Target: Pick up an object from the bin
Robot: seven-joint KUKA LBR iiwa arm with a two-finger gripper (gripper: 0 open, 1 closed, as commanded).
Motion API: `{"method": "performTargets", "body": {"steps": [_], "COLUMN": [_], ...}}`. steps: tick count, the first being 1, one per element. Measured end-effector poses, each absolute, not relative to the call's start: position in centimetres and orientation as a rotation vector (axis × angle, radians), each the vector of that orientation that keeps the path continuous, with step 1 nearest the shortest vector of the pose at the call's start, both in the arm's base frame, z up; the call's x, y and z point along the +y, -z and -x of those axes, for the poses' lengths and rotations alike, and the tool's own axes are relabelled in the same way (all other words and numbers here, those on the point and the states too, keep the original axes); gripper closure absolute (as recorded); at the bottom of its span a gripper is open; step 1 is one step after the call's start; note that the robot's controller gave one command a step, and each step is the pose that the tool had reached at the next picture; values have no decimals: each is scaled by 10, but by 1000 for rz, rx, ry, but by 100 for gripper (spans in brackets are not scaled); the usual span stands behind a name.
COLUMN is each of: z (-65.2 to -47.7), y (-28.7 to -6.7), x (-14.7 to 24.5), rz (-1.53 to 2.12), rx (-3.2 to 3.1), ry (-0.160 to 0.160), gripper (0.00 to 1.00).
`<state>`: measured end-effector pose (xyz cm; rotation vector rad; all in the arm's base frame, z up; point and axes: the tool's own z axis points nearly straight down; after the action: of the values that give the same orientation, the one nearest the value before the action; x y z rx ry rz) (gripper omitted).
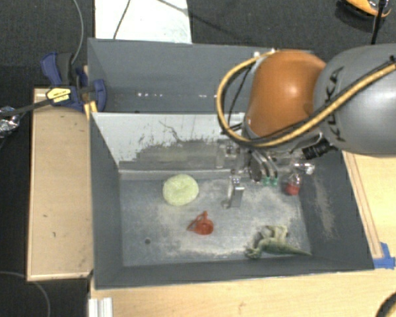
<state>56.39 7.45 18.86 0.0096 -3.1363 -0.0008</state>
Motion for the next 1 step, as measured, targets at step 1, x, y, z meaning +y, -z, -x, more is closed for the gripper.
{"method": "performTargets", "body": {"steps": [1], "z": [-565], "y": [-193], "x": [74], "rz": [-7], "rx": [-3145], "ry": [2], "gripper": [0]}}
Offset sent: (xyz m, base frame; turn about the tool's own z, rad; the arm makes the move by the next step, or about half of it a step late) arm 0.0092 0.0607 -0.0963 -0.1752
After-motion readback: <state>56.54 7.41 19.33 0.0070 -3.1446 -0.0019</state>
